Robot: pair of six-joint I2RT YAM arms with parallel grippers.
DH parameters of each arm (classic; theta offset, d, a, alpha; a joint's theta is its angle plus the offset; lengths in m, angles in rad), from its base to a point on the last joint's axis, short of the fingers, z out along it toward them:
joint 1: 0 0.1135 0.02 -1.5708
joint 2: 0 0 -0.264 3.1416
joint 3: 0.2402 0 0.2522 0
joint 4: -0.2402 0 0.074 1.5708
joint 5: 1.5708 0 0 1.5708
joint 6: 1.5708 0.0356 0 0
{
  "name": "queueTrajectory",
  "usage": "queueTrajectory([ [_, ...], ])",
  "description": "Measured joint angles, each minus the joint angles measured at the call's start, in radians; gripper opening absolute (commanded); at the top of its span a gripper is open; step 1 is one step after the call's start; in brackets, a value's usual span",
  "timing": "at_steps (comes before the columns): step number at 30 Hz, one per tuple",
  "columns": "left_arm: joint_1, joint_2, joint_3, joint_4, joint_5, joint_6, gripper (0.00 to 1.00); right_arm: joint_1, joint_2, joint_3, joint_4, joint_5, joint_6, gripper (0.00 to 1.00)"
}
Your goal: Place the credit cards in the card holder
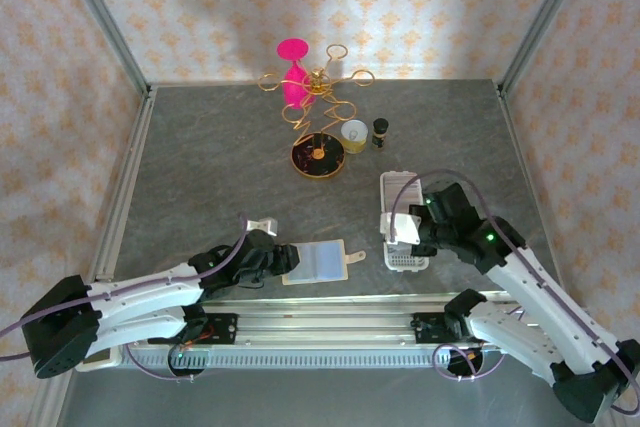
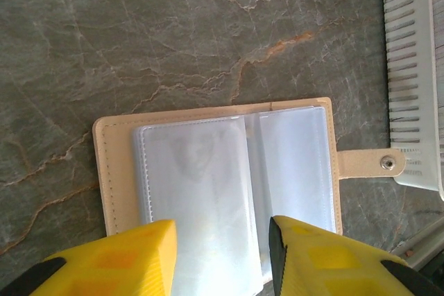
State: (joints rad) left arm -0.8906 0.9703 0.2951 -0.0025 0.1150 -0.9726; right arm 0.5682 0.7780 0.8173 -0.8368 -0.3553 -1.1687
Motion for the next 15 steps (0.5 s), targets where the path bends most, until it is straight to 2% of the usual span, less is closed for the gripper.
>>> queueTrajectory([
  [4, 0.0, 0.005, 0.019, -0.016, -0.002, 0.006, 0.42, 0.0, -0.032, -0.008, 0.123, -0.143, 0.189, 0.0],
  [8, 0.0, 0.02, 0.043, -0.044, -0.023, 0.007, 0.45, 0.001, -0.066, -0.101, 0.383, -0.279, 0.507, 0.0],
  [11, 0.0, 0.035, 0.057, -0.07, -0.032, 0.01, 0.45, 0.008, -0.064, -0.172, 0.543, -0.249, 0.846, 0.0],
  [15, 0.0, 0.067, 0.079, -0.107, -0.046, 0.014, 0.45, 0.01, 0.024, -0.176, 0.611, -0.167, 1.247, 0.0],
])
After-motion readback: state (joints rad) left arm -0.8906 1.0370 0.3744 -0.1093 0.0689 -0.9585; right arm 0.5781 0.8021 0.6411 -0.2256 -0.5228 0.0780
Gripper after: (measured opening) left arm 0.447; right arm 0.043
